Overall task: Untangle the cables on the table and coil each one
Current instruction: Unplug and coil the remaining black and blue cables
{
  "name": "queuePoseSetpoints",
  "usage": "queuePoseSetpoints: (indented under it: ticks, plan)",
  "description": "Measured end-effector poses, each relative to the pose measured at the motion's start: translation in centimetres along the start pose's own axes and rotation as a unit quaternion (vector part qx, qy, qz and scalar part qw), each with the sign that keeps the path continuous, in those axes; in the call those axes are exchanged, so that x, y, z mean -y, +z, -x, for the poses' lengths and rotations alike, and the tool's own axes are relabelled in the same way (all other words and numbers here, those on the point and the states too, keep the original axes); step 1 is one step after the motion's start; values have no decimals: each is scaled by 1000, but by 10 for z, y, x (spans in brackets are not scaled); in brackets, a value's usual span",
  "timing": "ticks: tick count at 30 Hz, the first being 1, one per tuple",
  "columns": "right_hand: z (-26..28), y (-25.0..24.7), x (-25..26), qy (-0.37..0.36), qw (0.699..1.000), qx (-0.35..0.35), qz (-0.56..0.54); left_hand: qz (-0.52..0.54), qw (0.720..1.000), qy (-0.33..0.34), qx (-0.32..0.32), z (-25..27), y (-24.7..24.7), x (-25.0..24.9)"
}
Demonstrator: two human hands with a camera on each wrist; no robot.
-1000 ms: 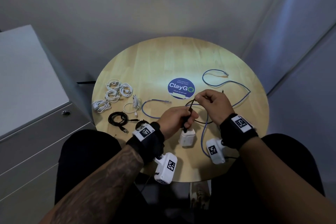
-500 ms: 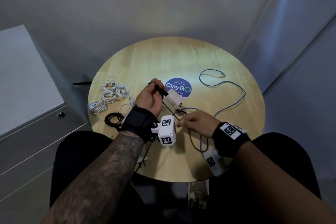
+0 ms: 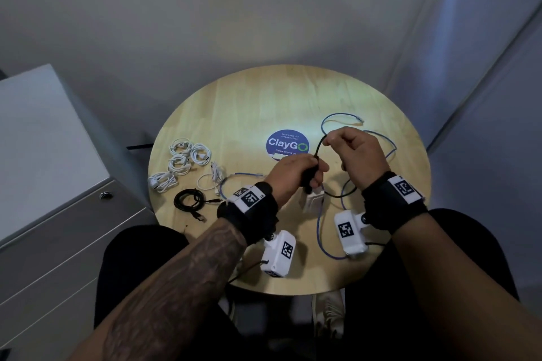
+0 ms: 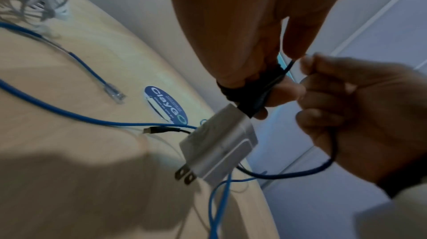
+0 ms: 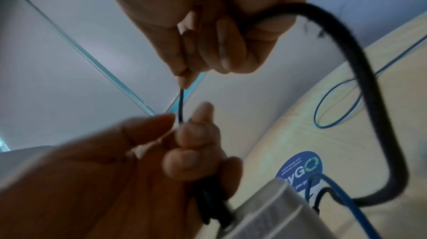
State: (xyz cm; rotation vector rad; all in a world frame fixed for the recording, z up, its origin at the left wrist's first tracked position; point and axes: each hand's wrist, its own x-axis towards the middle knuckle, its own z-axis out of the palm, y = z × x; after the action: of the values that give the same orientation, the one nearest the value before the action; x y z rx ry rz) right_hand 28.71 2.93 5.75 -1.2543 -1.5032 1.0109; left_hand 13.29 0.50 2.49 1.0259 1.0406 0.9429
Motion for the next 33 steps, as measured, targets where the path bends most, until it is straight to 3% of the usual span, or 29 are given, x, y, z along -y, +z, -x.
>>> queuePoseSetpoints:
  ticks: [2, 5, 10, 16, 19, 25, 29, 33]
  plan:
    - [-4, -2, -8, -19, 999, -18, 28, 25, 999, -10, 39, 4, 7, -11]
    - [-11, -4, -21, -18, 997, -13, 77, 145, 987, -30, 59, 6, 8, -28]
    - [-7, 0, -32, 30, 988, 93, 118, 353, 936, 12, -15, -5, -6, -44]
    - [8, 6, -28, 94, 961, 207, 156, 448, 886, 75, -93, -16, -28, -48]
    - [13, 11, -24, 72, 957, 238, 152, 416, 891, 106, -146, -26, -37, -47]
    - [17, -4, 16, 25, 985, 169, 32, 205, 947, 128, -211, -27, -40, -26]
    - [12, -11, 22, 15, 992, 123, -35, -56, 985, 90, -137, -8, -27, -20]
    - [4, -9, 14, -40, 997, 61, 20, -182, 983, -4, -38, 7, -17, -24]
